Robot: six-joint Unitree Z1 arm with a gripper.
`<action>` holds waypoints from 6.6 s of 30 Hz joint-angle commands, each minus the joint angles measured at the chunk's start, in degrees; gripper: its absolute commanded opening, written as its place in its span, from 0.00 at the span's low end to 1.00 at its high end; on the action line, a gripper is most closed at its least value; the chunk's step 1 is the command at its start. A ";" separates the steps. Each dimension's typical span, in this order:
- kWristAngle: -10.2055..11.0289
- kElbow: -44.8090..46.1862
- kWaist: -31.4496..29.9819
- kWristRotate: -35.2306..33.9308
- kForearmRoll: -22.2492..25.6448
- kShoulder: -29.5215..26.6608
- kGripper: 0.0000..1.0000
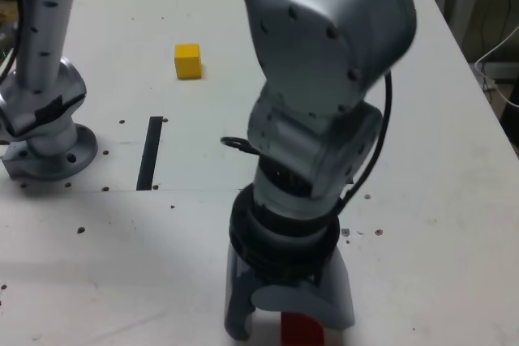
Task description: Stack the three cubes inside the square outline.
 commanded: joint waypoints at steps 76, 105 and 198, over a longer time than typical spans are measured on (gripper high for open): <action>1.71 -3.74 0.35 -0.01 1.19 -0.81 0.28; 6.89 -2.63 23.40 18.21 9.99 -5.35 0.25; 8.06 8.26 38.05 36.56 3.98 -16.73 1.00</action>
